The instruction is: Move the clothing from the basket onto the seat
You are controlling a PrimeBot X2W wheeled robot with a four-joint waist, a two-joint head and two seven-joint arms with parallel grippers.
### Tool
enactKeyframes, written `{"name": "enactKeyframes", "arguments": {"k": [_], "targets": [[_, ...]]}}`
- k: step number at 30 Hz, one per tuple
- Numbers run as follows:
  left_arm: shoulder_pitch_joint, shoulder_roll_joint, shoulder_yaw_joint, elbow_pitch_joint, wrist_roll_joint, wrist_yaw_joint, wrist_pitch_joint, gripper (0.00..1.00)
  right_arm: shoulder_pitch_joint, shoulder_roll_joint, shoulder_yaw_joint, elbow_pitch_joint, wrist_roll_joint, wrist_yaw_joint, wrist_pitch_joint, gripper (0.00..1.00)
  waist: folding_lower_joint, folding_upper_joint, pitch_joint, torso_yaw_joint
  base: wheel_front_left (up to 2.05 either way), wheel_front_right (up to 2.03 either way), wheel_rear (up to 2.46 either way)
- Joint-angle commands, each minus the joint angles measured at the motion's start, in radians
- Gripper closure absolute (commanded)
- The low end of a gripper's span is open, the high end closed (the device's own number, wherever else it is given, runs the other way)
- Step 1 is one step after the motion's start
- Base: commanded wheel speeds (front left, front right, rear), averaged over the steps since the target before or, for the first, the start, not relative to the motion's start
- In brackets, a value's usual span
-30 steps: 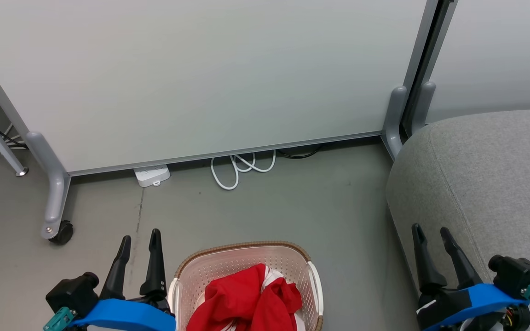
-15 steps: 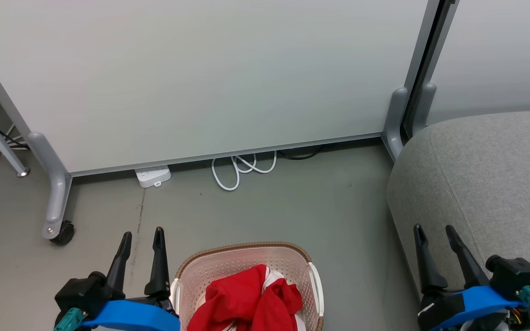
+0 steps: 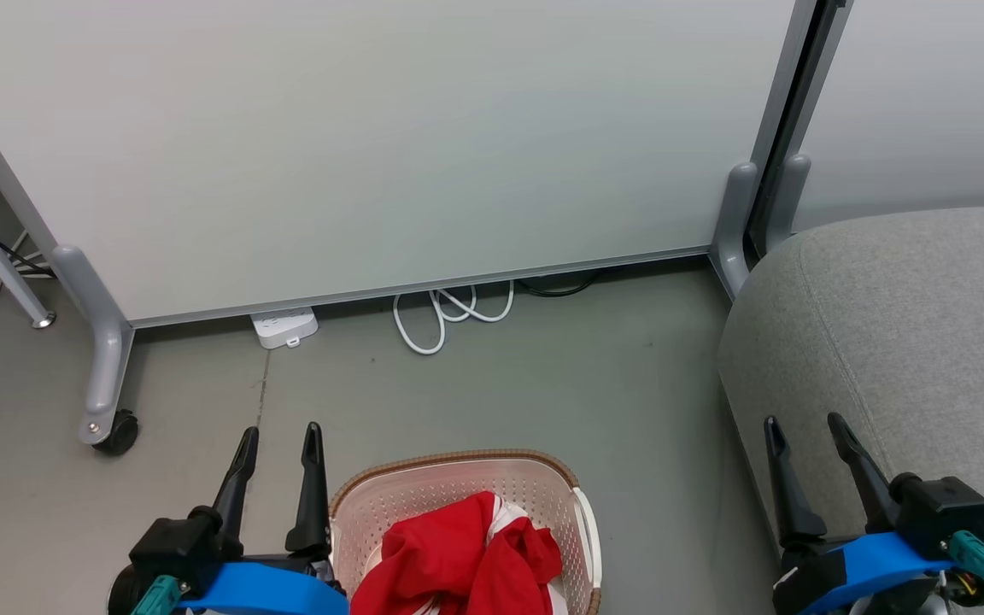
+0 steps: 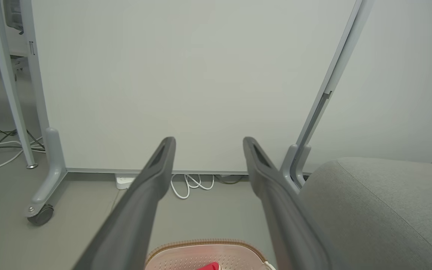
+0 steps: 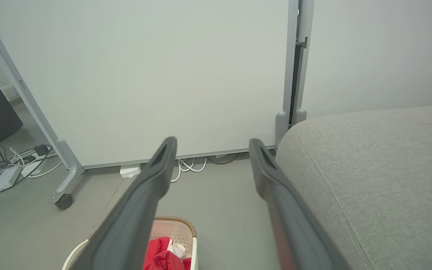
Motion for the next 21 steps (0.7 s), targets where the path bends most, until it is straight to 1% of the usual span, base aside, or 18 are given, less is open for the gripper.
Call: {"name": "enactKeyframes", "arguments": {"k": [1, 16, 21], "targets": [[-0.016, 0.003, -0.009, 0.000, 0.020, 0.005, -0.009, 0.00, 0.010, -0.006, 0.000, -0.011, -0.027, 0.000, -0.008, 0.00, 0.0000, 0.0000, -0.001, 0.000, 0.00, 0.00, 0.00], [-0.015, 0.005, -0.041, 0.002, 0.099, 0.029, -0.036, 0.00, 0.014, -0.006, 0.006, -0.021, -0.131, 0.000, -0.020, 0.00, 0.0000, 0.0000, -0.007, 0.006, 0.00, 0.00, 0.00], [-0.008, 0.005, -0.038, 0.007, 0.091, 0.027, -0.036, 0.00, 0.016, -0.006, 0.008, -0.018, -0.125, 0.000, -0.018, 0.00, 0.0000, 0.0000, -0.006, 0.005, 0.00, 0.00, 0.00]]}}
